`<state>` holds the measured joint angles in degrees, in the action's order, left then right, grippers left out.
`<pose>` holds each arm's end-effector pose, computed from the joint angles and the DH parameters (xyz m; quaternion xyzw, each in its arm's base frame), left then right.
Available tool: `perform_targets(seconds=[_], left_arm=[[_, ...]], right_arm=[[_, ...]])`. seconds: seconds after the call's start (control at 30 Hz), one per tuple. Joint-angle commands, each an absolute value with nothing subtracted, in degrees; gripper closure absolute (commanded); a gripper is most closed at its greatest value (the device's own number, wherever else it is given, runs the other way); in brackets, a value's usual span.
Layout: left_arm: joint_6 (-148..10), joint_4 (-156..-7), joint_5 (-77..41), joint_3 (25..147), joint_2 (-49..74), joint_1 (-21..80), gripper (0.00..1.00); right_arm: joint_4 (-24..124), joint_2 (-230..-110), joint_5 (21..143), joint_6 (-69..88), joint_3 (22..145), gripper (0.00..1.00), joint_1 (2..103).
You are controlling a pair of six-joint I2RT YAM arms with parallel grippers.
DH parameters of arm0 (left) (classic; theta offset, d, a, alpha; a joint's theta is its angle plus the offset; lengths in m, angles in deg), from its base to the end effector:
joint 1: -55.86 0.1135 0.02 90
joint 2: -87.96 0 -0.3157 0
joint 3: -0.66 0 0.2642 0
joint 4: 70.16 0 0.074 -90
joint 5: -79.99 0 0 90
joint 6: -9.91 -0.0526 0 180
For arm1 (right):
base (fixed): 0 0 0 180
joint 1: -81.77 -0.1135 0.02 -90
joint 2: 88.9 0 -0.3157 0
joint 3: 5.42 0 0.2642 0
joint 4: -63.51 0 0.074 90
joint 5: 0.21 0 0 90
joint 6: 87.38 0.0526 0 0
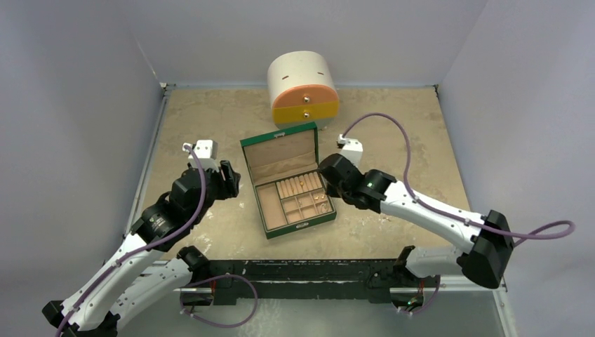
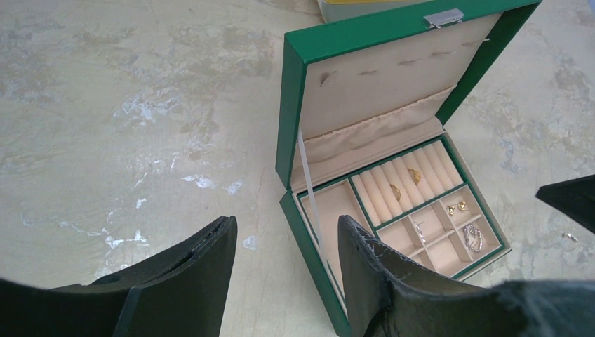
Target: Organize the mixed jewelry
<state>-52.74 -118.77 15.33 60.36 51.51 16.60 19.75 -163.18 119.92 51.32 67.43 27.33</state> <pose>0.1061 -0.0576 0.3533 -0.0311 0.8322 -0.1315 0.5377 0.1859 0.2147 0.3260 0.0542 0.8966 0.1390 0.4170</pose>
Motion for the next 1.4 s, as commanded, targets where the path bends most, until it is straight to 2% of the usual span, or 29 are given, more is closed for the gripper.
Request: perform_targets(seconds=[0.0, 0.23, 0.63, 0.87, 1.37], left_arm=[[-53.38, -117.21, 15.56, 61.56, 51.53, 17.0, 0.46], [-53.38, -117.21, 15.65, 61.6, 51.58, 17.01, 0.46], [-53.37, -117.21, 15.39, 61.57, 51.04, 16.95, 0.46], [-53.38, -117.25, 15.47, 61.57, 51.3, 16.99, 0.46], [-53.38, -117.22, 15.47, 61.56, 51.31, 16.99, 0.46]], right_arm=[[12.73, -158.18, 122.73, 55.37, 63.16, 0.74, 32.69], [9.13, -148.81, 119.61, 59.55, 55.54, 0.7, 42.07], [1.99, -141.73, 116.54, 68.41, 47.33, 0.7, 55.91], [1.6, -141.51, 114.25, 71.58, 43.65, 0.71, 61.0], [9.96, -147.51, 109.86, 64.82, 40.56, 0.72, 72.79]])
